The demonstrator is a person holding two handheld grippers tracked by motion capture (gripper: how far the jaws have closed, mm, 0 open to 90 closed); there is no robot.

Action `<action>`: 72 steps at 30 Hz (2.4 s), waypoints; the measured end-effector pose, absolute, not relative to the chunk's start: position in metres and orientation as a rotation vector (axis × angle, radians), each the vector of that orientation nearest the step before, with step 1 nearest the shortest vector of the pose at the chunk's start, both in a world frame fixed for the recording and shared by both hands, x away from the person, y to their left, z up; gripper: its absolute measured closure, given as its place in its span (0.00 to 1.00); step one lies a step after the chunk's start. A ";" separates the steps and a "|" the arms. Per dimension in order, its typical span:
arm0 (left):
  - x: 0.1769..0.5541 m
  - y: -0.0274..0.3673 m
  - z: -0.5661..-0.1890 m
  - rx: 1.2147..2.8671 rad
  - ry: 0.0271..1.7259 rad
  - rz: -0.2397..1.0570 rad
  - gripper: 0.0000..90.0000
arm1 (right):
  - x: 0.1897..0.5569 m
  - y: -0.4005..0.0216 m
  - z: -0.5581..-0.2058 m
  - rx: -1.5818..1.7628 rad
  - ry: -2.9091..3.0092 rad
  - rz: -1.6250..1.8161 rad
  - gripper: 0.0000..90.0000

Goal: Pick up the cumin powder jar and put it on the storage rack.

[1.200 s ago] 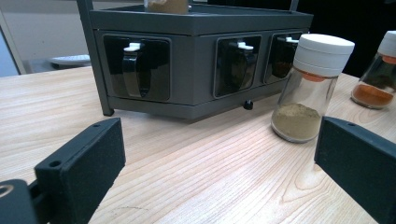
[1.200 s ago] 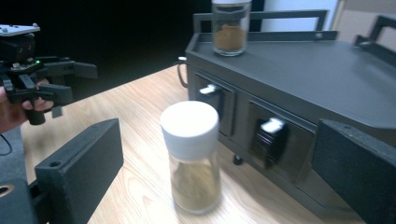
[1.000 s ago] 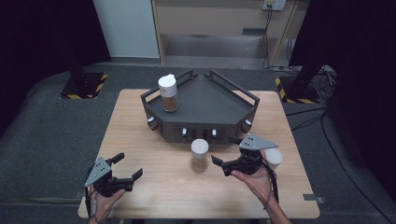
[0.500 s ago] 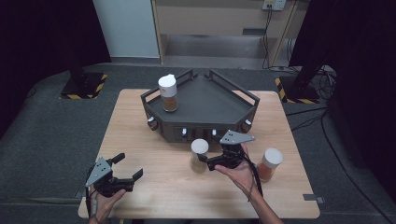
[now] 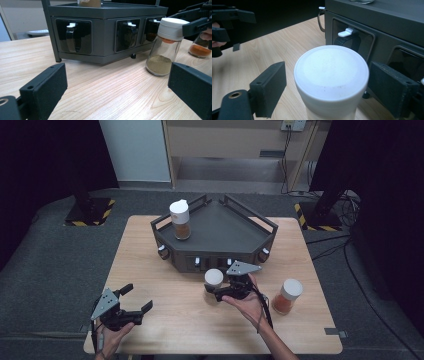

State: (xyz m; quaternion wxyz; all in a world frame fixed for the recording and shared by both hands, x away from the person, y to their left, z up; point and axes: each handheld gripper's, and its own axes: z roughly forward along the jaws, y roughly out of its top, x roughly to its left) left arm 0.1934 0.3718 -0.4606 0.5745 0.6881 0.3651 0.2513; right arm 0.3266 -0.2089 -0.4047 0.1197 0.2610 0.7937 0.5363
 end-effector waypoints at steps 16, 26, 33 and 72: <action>0.194 0.371 -0.461 1.617 0.854 0.589 0.02 | 0.325 -0.202 -0.415 0.755 2.301 1.543 0.37; 0.195 0.371 -0.460 1.622 0.853 0.584 0.02 | 0.327 -0.203 -0.410 0.753 2.318 1.529 0.37; 0.195 0.372 -0.461 1.619 0.853 0.584 0.02 | 0.329 -0.202 -0.398 0.725 2.337 1.513 0.37; 0.196 0.372 -0.460 1.623 0.862 0.567 0.02 | 0.349 -0.189 -0.277 0.637 2.332 1.515 0.37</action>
